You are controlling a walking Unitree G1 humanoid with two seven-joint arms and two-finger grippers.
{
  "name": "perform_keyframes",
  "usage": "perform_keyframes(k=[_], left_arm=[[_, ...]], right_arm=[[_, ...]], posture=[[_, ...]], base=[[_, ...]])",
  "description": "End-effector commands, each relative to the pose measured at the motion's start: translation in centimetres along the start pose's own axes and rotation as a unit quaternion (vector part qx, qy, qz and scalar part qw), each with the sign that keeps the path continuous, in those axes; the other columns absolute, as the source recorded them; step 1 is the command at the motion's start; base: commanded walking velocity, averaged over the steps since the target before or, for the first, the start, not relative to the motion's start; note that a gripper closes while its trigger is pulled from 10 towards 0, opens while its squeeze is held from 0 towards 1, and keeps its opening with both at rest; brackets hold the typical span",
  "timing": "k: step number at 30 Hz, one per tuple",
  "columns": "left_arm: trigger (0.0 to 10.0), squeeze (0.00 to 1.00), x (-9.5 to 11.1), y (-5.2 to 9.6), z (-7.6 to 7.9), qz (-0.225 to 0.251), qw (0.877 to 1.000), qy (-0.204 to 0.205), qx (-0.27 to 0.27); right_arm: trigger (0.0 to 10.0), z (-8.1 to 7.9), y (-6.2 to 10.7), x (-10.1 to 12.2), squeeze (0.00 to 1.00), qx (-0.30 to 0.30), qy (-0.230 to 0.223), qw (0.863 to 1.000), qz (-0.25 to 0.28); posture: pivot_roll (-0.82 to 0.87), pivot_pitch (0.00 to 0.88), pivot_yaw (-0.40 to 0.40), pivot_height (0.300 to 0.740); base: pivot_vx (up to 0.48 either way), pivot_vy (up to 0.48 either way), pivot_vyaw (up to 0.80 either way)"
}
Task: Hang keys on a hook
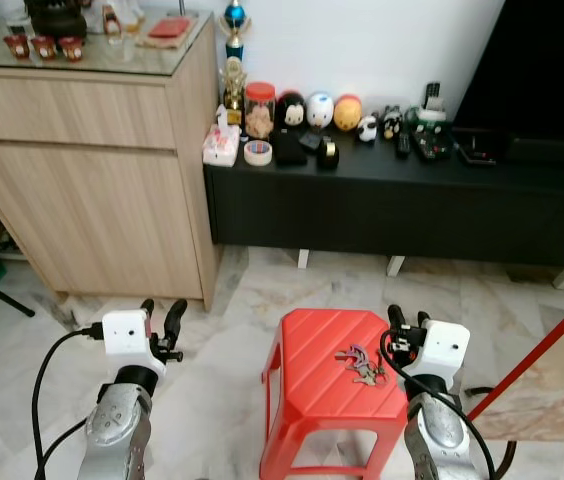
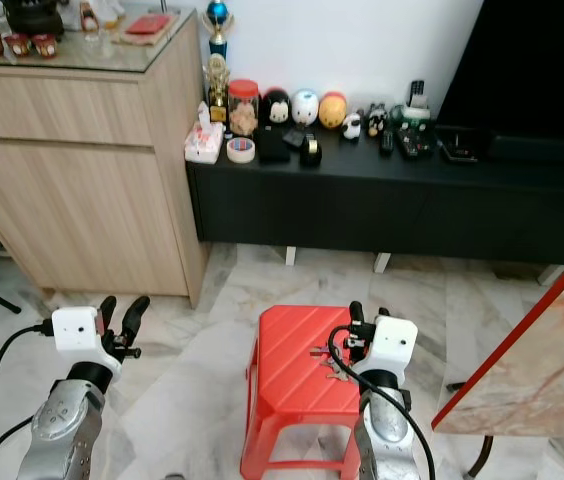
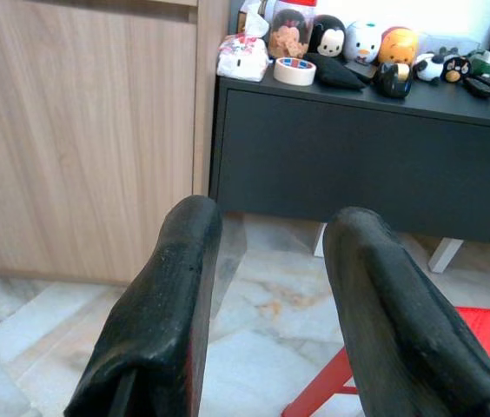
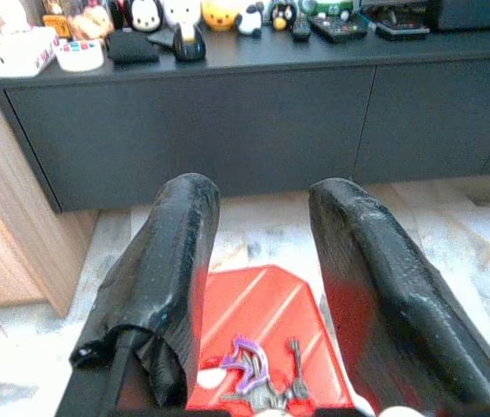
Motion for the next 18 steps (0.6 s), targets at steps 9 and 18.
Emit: perform_keyframes(k=[9,18], left_arm=[[10.0,0.00,0.76,-0.52,0.51,0.007,1.000,-0.002,-0.007],[10.0,0.00,0.82,-0.62,0.50,0.004,1.000,-0.003,-0.005]], right_arm=[[10.0,0.00,-0.04,0.09,0.00,-0.001,-0.002,1.000,-0.001],[10.0,0.00,0.04,-0.03,0.00,0.002,-0.007,1.000,-0.005]], posture=[[0.09,0.053,-0.081,0.662],[0.09,0.054,-0.080,0.662]], base=[[0.000,0.000,0.00],[0.000,0.000,0.00]])
Point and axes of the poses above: a point about 5 cm out from each wrist's last joint towards the gripper, its own y axis pointing back from the gripper into the wrist, its own x axis along the axis of the wrist's last joint, z = x × y, the point moved 2 cm from there along -y, pointing out of the wrist towards the gripper, and after that the axes turned 15 degrees about -y, right-handed, at the moved point
